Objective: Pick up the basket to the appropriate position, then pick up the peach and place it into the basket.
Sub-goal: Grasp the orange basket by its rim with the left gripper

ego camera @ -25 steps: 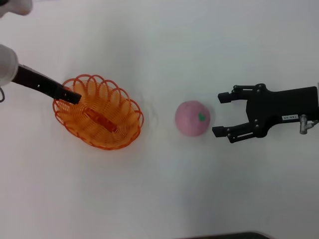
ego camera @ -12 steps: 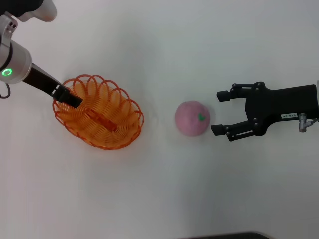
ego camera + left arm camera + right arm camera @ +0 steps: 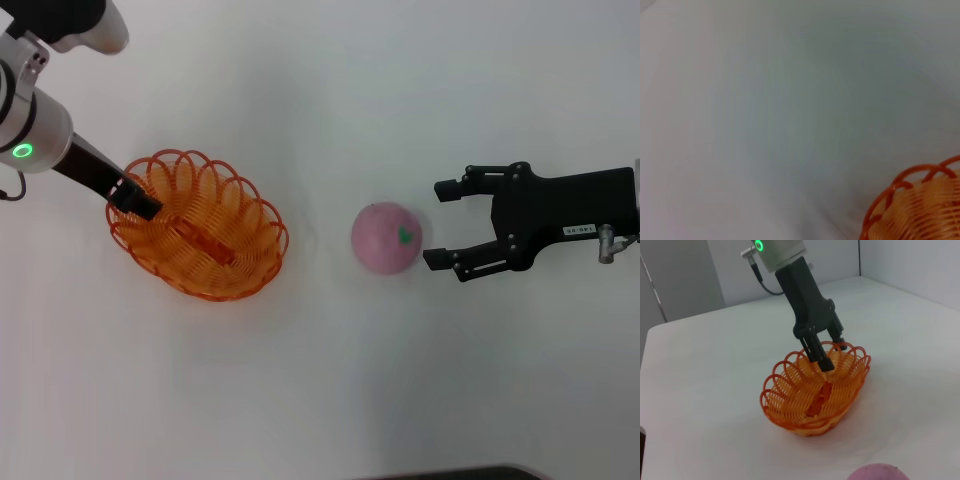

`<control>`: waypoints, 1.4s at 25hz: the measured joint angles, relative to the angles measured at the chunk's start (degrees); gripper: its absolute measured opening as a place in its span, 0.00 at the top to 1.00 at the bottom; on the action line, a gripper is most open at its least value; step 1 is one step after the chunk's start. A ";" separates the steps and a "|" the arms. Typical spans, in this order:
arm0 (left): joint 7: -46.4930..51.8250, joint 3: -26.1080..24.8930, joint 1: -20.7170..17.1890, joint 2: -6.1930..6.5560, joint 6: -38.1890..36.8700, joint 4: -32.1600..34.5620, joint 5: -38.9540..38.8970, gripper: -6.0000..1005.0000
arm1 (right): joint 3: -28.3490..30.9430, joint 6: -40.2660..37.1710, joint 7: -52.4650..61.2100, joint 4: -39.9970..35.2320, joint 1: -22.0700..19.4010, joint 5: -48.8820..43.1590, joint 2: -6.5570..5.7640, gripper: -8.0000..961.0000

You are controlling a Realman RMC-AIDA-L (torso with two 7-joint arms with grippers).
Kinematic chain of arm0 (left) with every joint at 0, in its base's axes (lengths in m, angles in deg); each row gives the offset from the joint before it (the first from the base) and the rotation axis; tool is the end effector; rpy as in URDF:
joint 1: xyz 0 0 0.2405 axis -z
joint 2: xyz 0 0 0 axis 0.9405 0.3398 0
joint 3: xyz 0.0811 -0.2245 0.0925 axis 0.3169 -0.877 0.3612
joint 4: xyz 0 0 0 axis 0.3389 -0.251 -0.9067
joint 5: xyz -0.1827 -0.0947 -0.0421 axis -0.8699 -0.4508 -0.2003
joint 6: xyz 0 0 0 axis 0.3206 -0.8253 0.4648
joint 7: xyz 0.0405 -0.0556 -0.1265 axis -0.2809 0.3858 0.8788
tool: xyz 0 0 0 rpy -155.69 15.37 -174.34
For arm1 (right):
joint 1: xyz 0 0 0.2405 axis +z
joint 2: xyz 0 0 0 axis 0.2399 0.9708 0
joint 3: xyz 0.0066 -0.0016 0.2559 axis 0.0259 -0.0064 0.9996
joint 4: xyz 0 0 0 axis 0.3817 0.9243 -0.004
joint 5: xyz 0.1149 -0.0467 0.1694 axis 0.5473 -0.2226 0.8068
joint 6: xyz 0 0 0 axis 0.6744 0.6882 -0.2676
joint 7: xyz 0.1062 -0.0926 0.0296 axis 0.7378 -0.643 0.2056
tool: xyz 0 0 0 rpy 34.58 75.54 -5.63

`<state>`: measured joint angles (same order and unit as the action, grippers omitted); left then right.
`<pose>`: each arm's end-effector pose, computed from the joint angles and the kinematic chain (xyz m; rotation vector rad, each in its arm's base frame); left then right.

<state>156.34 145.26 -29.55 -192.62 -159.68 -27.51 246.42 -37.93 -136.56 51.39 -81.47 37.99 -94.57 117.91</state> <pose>-0.2198 0.3866 -0.0235 -2.5008 -0.8332 0.5837 0.2846 0.2985 0.0003 -2.8790 0.4577 0.4170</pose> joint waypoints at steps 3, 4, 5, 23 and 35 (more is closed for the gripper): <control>0.14 0.21 0.12 -0.04 0.32 -0.45 1.02 0.33 | 0.00 0.01 0.00 -0.06 0.12 0.00 0.00 0.02; 0.16 0.23 0.12 -0.06 0.43 -0.45 1.10 0.37 | 0.00 0.01 0.00 -0.07 0.15 0.00 0.00 0.02; 0.18 0.22 0.12 -0.06 0.54 -0.43 1.16 0.40 | 0.00 0.01 0.00 -0.07 0.15 0.00 0.00 0.02; 3.03 -1.48 0.48 0.11 -2.66 0.39 1.15 0.76 | 0.44 0.00 0.15 -0.07 0.28 0.05 0.00 0.02; 6.18 -8.51 3.10 0.51 -13.76 4.34 0.93 0.86 | 0.34 1.39 1.51 -0.08 0.93 0.32 0.00 0.02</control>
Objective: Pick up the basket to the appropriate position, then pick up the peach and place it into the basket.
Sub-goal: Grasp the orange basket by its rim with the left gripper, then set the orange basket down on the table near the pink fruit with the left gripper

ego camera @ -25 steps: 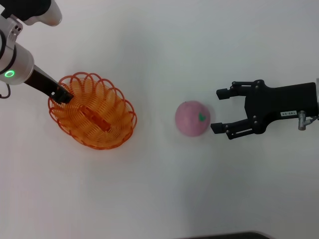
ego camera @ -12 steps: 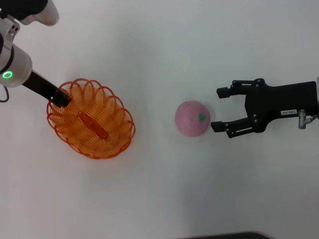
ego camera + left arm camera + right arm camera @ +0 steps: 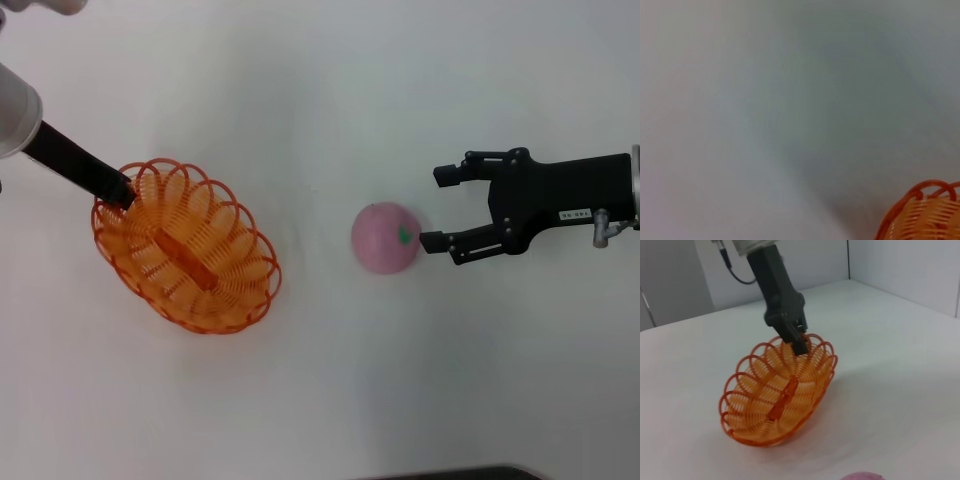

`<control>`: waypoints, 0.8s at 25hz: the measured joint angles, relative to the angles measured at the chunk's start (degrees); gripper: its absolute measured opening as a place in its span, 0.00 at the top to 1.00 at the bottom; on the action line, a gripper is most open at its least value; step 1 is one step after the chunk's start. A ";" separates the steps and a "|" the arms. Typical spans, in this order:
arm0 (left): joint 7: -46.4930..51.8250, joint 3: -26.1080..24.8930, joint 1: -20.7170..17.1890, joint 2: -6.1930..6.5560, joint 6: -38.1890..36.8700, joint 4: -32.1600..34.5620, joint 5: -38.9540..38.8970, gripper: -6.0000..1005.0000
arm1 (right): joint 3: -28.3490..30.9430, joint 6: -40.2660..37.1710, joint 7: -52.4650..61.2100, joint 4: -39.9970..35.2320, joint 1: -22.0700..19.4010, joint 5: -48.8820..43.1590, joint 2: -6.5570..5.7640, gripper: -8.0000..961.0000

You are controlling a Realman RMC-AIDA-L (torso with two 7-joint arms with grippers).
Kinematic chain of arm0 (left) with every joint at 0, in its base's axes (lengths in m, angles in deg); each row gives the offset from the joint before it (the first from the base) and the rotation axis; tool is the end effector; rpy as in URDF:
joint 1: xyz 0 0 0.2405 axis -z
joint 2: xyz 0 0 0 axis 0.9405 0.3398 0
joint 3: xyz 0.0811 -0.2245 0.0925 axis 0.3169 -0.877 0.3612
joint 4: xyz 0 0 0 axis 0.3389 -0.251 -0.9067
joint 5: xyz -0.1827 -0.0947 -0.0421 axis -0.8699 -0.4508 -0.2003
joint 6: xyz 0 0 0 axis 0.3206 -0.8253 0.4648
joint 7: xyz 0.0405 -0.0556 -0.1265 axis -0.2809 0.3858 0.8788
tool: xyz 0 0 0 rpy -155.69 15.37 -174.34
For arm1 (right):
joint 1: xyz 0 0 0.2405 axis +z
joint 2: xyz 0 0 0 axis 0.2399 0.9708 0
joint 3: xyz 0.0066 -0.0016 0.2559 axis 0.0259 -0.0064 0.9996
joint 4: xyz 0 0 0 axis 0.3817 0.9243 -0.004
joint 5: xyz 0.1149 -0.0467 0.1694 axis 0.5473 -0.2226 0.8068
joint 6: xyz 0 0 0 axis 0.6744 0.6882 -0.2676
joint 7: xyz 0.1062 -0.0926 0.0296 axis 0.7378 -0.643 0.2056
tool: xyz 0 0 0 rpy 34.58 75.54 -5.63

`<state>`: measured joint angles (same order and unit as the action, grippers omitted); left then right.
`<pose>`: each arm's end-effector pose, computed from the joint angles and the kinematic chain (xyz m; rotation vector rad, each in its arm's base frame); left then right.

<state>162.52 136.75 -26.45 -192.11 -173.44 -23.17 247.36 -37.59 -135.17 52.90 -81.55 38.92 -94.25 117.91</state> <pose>-0.2049 0.3800 0.0052 -2.4738 -1.1054 0.5546 0.2812 0.3069 0.0019 -2.8516 0.4760 0.4175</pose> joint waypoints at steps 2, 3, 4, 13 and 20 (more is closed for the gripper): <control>0.53 -1.18 0.74 0.23 -1.68 0.05 -0.05 0.87 | 0.08 0.07 0.19 0.00 0.24 0.02 0.00 0.02; 0.74 -1.82 1.12 0.35 -2.41 0.08 -0.13 0.88 | 0.09 0.10 0.34 0.00 0.38 0.02 0.00 0.02; 0.92 -2.61 1.54 0.44 -3.17 0.12 -0.16 0.88 | 0.08 0.13 0.54 0.00 0.53 0.03 0.00 0.02; 2.07 -11.69 4.14 0.68 -8.02 0.26 -0.47 0.92 | 0.12 1.27 3.01 0.00 1.93 0.07 0.00 0.02; 4.23 -17.79 2.88 0.66 -9.87 0.57 -4.24 0.93 | -0.03 3.02 6.25 0.00 2.76 0.07 0.09 0.02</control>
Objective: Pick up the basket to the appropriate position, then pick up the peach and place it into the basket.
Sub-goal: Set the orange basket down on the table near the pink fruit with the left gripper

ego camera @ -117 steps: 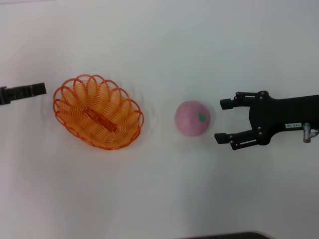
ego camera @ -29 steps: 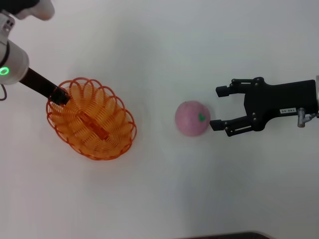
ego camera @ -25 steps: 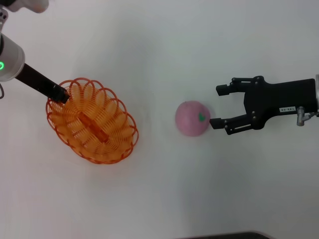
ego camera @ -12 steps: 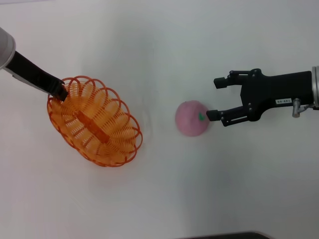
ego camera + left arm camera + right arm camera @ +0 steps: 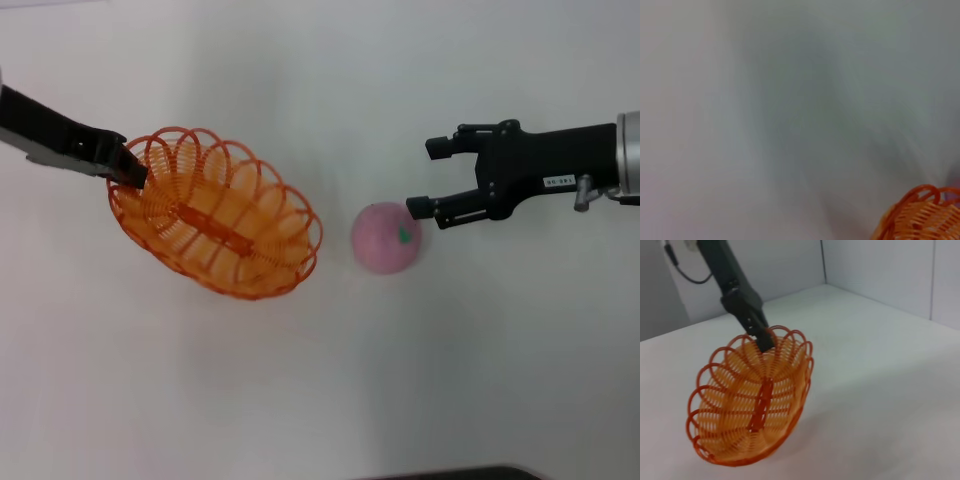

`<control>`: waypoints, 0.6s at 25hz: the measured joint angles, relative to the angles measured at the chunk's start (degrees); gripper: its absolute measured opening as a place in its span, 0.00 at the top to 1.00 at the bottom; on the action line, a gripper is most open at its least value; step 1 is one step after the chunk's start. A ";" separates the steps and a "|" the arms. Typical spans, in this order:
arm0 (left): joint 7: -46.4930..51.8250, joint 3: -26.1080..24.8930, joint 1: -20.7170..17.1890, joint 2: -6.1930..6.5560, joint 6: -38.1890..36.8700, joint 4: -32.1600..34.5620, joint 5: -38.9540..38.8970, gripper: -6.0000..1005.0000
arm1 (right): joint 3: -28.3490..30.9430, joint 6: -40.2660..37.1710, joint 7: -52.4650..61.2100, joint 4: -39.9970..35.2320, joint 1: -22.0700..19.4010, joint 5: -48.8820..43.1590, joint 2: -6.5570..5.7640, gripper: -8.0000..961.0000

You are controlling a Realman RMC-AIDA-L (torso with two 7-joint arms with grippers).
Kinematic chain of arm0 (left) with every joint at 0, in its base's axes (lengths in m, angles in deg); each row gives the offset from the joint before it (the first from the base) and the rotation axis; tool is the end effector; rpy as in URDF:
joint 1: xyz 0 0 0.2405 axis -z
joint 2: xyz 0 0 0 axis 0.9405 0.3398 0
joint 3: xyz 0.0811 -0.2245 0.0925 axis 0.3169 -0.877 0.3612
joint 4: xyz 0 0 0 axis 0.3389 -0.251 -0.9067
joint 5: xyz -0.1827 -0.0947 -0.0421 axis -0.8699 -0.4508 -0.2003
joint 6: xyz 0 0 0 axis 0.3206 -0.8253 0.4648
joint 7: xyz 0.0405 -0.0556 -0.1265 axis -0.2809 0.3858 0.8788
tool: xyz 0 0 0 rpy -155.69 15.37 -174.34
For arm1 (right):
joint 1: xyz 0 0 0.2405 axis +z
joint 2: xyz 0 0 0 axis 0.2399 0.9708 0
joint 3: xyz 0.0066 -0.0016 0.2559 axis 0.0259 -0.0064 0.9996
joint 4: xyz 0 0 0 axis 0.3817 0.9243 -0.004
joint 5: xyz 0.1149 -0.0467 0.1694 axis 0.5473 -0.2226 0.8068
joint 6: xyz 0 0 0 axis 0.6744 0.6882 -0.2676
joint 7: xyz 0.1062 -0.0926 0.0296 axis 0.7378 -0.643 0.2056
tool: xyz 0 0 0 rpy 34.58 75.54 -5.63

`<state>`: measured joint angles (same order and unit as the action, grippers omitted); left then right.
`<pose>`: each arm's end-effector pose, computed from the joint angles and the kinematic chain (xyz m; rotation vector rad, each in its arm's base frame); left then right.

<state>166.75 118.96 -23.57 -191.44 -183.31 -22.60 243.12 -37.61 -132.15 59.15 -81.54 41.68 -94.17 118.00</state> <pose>-0.1999 0.3754 0.0356 -2.4292 -1.4982 0.2433 0.2694 0.3264 0.0022 -2.8077 0.5710 0.4185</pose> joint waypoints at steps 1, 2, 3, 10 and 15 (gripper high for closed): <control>0.39 -0.63 -0.61 -0.06 -0.03 0.18 -0.89 0.93 | 0.04 0.34 0.45 0.00 0.05 0.00 0.00 0.02; 0.81 -1.19 -1.20 -0.18 -0.06 0.63 -1.93 0.93 | 0.06 0.66 0.87 0.00 0.11 0.00 0.00 0.02; 1.25 -1.62 -2.08 -0.42 -0.05 1.31 -3.02 0.93 | 0.09 0.84 1.21 0.00 0.12 0.00 0.00 0.02; 4.97 -0.56 -9.02 -1.63 1.81 5.30 -9.59 0.92 | 0.17 2.43 3.06 0.00 0.16 0.13 0.18 0.02; 6.00 -0.16 -13.72 -1.80 3.46 5.56 -12.73 0.93 | 0.15 2.45 3.89 0.35 0.32 0.59 0.18 0.02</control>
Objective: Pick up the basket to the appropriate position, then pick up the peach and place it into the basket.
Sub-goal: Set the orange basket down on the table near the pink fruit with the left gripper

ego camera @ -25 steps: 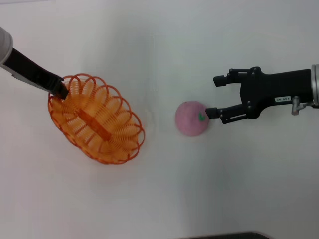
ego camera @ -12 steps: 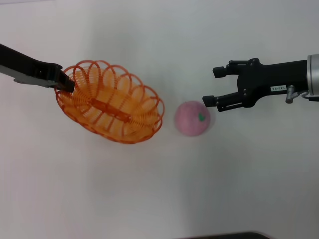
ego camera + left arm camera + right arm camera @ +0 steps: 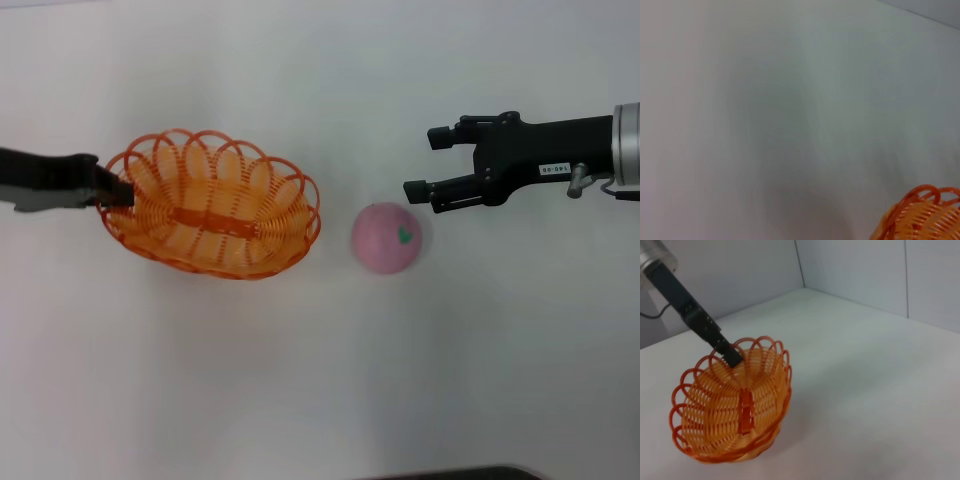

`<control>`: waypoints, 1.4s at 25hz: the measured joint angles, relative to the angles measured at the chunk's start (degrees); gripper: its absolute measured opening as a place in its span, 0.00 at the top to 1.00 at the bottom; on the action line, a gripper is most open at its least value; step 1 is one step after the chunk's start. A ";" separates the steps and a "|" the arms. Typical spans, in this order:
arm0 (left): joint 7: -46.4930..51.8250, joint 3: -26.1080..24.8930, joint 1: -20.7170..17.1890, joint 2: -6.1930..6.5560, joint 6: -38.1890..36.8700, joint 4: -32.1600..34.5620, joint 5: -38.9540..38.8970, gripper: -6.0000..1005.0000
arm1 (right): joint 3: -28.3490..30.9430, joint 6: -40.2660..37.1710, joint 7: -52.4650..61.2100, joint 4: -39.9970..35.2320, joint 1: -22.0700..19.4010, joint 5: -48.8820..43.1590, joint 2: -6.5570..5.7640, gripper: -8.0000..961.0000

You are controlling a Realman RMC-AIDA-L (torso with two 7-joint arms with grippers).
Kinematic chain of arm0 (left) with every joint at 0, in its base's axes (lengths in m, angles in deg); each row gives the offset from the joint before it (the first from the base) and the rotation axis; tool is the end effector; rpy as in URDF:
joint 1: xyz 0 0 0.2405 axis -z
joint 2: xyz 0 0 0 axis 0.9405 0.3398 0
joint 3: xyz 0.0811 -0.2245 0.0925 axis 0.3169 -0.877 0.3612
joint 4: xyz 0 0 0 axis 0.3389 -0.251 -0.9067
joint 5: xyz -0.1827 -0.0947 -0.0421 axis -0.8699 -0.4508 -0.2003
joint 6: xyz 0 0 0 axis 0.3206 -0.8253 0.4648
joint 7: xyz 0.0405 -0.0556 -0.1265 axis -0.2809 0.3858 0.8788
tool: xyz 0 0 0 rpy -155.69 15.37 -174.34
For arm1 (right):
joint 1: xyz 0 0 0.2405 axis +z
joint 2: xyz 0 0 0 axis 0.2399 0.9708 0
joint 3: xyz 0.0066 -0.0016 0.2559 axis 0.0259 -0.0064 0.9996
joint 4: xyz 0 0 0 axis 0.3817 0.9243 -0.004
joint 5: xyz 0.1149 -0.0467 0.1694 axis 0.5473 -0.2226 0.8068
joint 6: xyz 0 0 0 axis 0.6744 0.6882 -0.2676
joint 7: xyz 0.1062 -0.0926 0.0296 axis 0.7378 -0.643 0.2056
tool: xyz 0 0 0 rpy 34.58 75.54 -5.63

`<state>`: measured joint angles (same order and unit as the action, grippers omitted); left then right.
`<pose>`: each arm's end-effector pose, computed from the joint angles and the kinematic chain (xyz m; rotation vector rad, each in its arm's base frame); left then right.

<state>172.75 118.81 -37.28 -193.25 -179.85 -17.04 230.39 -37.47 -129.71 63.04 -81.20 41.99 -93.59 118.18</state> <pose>-0.2418 0.3408 0.0385 -2.2348 -1.7717 -0.0944 0.2696 0.3328 0.0017 -2.7541 0.6705 0.4316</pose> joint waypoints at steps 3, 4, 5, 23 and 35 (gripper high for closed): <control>0.54 0.24 -2.38 -0.04 0.46 -0.07 -2.45 0.93 | 0.04 0.07 0.11 0.14 0.01 0.33 0.00 0.02; 0.86 0.49 -3.09 -0.04 0.56 -0.12 -3.33 0.93 | 0.06 0.09 0.20 0.15 0.01 0.46 0.00 0.02; 1.15 0.75 -3.75 -0.04 0.69 -0.16 -3.94 0.93 | 0.07 0.09 0.31 0.15 0.01 0.61 -0.01 0.02; 5.23 10.15 -12.61 -0.20 10.03 -1.22 -13.49 0.93 | -0.36 0.19 0.36 0.28 -0.42 0.89 0.00 0.02; 5.29 13.21 -13.62 -0.20 13.05 -1.49 -14.11 0.93 | -0.47 0.19 0.39 0.27 -0.37 0.86 0.00 0.02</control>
<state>178.05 132.02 -50.91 -193.45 -166.80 -18.54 216.28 -37.93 -129.52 63.43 -80.93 41.63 -92.72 118.18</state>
